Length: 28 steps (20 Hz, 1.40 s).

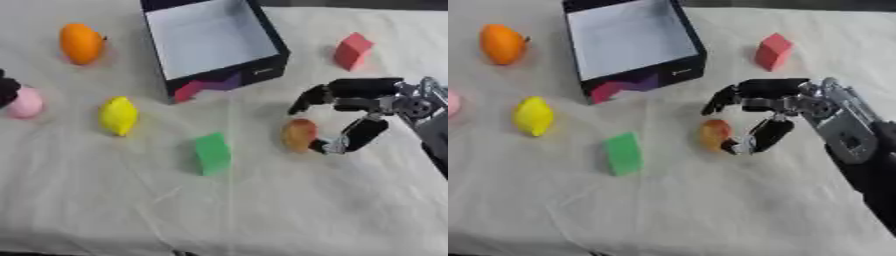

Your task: Pick up objects on the table and place them in the box.

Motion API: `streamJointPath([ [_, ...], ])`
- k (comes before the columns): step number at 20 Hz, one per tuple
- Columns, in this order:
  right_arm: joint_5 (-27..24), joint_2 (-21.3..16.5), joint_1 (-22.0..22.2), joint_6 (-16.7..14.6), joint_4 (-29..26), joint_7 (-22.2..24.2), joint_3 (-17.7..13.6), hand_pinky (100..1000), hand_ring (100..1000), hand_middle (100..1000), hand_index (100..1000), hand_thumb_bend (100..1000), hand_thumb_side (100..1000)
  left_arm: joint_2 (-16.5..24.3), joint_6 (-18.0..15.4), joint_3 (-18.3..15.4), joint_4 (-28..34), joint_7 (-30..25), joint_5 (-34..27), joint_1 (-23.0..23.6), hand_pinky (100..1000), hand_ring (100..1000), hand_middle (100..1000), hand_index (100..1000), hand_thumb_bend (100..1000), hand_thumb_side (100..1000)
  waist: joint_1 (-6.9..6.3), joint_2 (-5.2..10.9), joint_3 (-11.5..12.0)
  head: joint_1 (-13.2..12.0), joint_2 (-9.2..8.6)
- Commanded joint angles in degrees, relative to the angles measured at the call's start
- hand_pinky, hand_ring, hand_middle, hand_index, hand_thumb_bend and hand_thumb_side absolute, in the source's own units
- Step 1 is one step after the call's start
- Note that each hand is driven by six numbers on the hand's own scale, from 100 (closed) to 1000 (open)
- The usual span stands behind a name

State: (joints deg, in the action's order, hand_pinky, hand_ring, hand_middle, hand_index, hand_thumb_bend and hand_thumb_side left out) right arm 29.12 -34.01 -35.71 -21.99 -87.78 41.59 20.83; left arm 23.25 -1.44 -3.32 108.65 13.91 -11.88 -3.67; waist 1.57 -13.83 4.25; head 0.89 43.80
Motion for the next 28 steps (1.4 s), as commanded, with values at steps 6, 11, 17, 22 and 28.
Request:
streamJointPath([
  [6, 0.8, 0.1, -0.7, 0.6, 1.8, 0.5, -0.7, 848, 799, 689, 808, 192, 263, 0.6, -0.1, -0.4, 0.7, -0.1, 0.2, -0.6, 842, 736, 608, 729, 100, 809, 0.35, -0.56, 0.4, 0.4, 0.26],
  [11, 0.4, 1.0, -0.9, 1.9, 3.3, 0.8, -1.0, 836, 780, 650, 780, 120, 227, 0.4, -0.1, -0.2, 0.7, -0.2, 0.3, -0.9, 842, 736, 607, 727, 100, 810, 0.28, -0.99, 0.8, 0.8, -0.01],
  [17, -1.8, 1.2, -0.8, 3.1, 2.7, 0.1, -1.3, 792, 711, 560, 695, 100, 186, 0.2, 0.0, -0.2, 0.7, -0.1, 0.4, -0.8, 843, 735, 606, 726, 100, 810, 0.28, -1.1, 0.9, 1.0, 0.23],
  [22, -6.5, -0.4, -0.6, 4.3, -1.7, -1.1, -1.7, 763, 647, 519, 650, 100, 170, 0.4, 0.0, -0.4, 0.7, 0.1, 0.5, -0.5, 843, 734, 605, 726, 100, 806, 0.32, -0.7, 0.7, 0.6, 0.32],
  [28, -14.7, -5.9, -2.2, 6.6, -10.4, -4.1, -3.6, 745, 615, 497, 624, 100, 167, 0.6, 0.0, -0.7, 0.7, 0.4, 0.4, 0.0, 844, 733, 605, 725, 100, 803, 0.39, 0.15, 0.5, 0.3, 0.32],
])
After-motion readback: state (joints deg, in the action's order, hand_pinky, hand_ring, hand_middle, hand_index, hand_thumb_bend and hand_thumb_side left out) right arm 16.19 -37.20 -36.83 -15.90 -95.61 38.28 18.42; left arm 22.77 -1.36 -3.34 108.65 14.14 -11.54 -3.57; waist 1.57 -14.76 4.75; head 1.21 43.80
